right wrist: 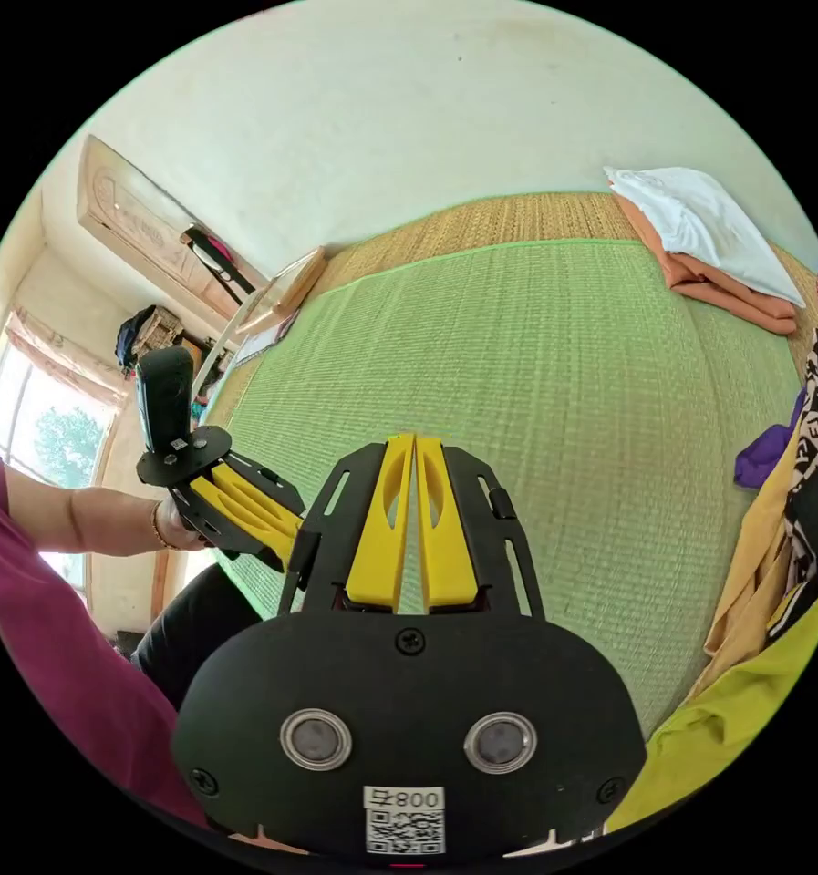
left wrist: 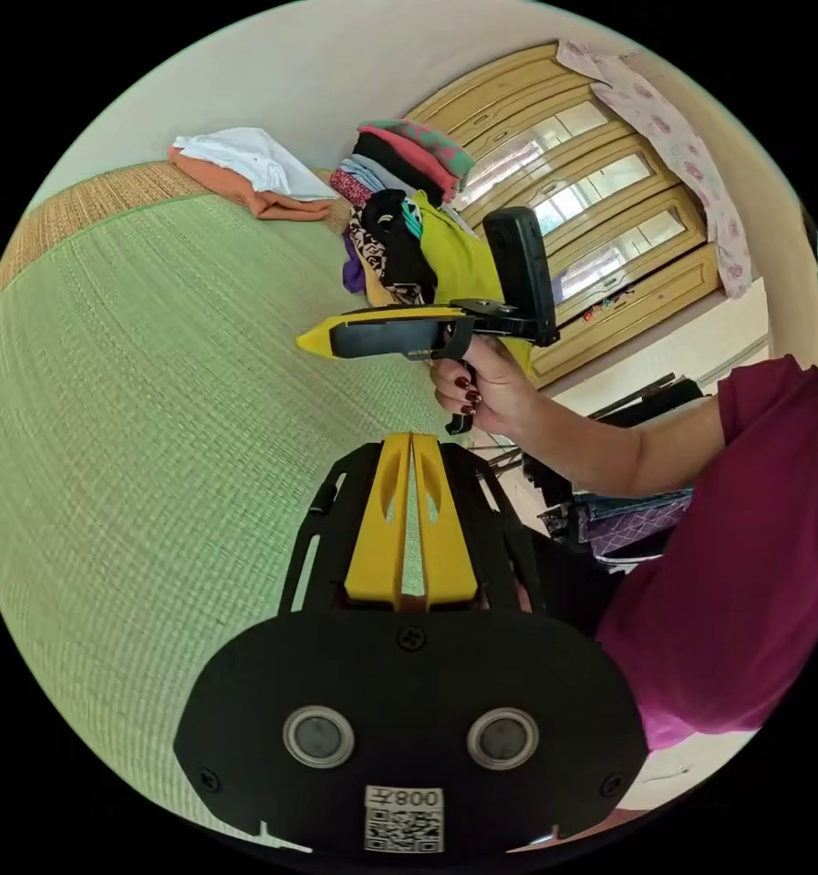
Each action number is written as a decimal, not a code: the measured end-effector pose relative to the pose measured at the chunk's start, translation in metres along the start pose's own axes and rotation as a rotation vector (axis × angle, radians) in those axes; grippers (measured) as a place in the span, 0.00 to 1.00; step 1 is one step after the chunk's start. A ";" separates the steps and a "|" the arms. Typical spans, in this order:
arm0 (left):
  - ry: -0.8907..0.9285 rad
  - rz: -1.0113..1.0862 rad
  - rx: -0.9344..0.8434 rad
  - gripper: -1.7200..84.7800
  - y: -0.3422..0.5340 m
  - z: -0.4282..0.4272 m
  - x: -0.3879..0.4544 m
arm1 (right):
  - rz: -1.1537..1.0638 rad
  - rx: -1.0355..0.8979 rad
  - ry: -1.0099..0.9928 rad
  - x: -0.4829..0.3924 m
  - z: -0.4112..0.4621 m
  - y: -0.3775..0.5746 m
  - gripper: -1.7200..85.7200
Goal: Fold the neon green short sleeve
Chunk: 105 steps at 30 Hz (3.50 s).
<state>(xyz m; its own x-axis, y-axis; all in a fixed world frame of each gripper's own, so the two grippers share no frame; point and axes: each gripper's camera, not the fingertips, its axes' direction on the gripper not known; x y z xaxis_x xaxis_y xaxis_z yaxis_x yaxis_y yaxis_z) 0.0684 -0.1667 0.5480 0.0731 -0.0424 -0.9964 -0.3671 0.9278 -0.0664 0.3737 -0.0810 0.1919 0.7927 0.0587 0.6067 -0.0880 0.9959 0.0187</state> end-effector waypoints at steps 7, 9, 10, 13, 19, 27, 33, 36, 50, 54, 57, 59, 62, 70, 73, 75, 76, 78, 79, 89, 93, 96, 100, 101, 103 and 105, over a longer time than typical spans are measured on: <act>-0.042 -0.148 0.140 0.02 0.137 -0.026 0.090 | -0.018 0.148 0.097 -0.101 -0.079 0.114 0.03; -0.041 -0.233 0.172 0.02 0.184 -0.026 0.109 | 0.027 0.211 0.171 -0.101 -0.103 0.141 0.03; -0.040 -0.262 0.188 0.02 0.195 -0.026 0.112 | 0.068 0.245 0.207 -0.094 -0.119 0.158 0.04; -0.001 -0.375 0.245 0.03 0.234 -0.018 0.124 | 0.188 0.309 0.275 -0.063 -0.158 0.196 0.06; 0.050 -0.322 0.217 0.04 0.233 0.012 0.147 | 0.401 0.454 0.446 0.013 -0.230 0.260 0.09; 0.088 -0.266 0.155 0.04 0.219 0.053 0.169 | 0.613 0.503 0.555 0.132 -0.296 0.274 0.14; 0.105 -0.302 0.114 0.04 0.229 0.082 0.179 | 0.668 0.390 0.580 0.197 -0.289 0.267 0.13; 0.116 -0.307 0.094 0.04 0.234 0.095 0.187 | 0.648 0.372 0.543 0.209 -0.283 0.273 0.07; 0.142 -0.148 0.140 0.07 0.204 0.126 0.229 | 0.164 0.439 -0.044 0.107 -0.230 0.311 0.02; 0.161 -0.155 0.240 0.11 0.200 0.124 0.243 | 0.101 0.363 -0.132 0.070 -0.196 0.328 0.02; 0.160 -0.155 0.264 0.13 0.203 0.126 0.254 | 0.075 0.309 -0.205 0.051 -0.169 0.341 0.02; 0.126 -0.134 0.222 0.14 0.204 0.131 0.263 | 0.064 0.261 -0.209 0.043 -0.154 0.348 0.02; 0.018 -0.075 0.124 0.14 0.205 0.145 0.281 | 0.101 0.266 -0.239 0.046 -0.145 0.363 0.02; -0.211 0.146 -0.091 0.14 0.173 0.204 0.338 | 0.150 0.295 -0.279 0.074 -0.161 0.383 0.02; -0.308 0.190 -0.096 0.08 0.169 0.214 0.363 | 0.144 0.296 -0.274 0.081 -0.165 0.385 0.03; -0.344 0.189 -0.096 0.05 0.173 0.215 0.374 | 0.143 0.306 -0.263 0.087 -0.171 0.388 0.03; -0.346 0.181 -0.096 0.05 0.174 0.215 0.375 | 0.143 0.314 -0.252 0.091 -0.176 0.392 0.03; -0.344 0.134 -0.081 0.04 0.181 0.210 0.379 | 0.166 0.339 -0.205 0.103 -0.189 0.402 0.04; -0.338 0.125 -0.073 0.04 0.182 0.208 0.380 | 0.209 0.356 -0.153 0.115 -0.198 0.412 0.05; -0.290 0.098 -0.012 0.03 0.209 0.180 0.425 | 0.802 0.678 0.070 0.295 -0.289 0.541 0.11; -0.299 0.093 -0.018 0.03 0.222 0.169 0.444 | 0.849 0.748 0.022 0.325 -0.301 0.546 0.12; -0.293 0.089 -0.019 0.03 0.232 0.160 0.457 | 0.871 0.731 -0.017 0.344 -0.297 0.543 0.12; -0.296 0.092 -0.020 0.03 0.245 0.145 0.475 | 0.879 0.714 -0.076 0.355 -0.293 0.547 0.08; -0.297 0.092 -0.015 0.03 0.251 0.139 0.480 | 0.868 0.724 -0.084 0.354 -0.294 0.549 0.08; -0.295 0.088 0.000 0.03 0.259 0.126 0.489 | 0.820 0.770 -0.102 0.345 -0.305 0.558 0.06; -0.284 0.071 0.035 0.03 0.274 0.104 0.500 | 0.756 0.812 -0.133 0.332 -0.317 0.564 0.06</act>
<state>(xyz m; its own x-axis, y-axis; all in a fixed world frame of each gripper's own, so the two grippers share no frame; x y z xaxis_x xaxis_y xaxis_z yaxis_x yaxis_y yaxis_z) 0.1006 0.1044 0.0375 0.3064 0.1239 -0.9438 -0.3490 0.9371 0.0097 0.7790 0.5220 0.1517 0.3020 0.5741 0.7611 -0.9267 0.3642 0.0930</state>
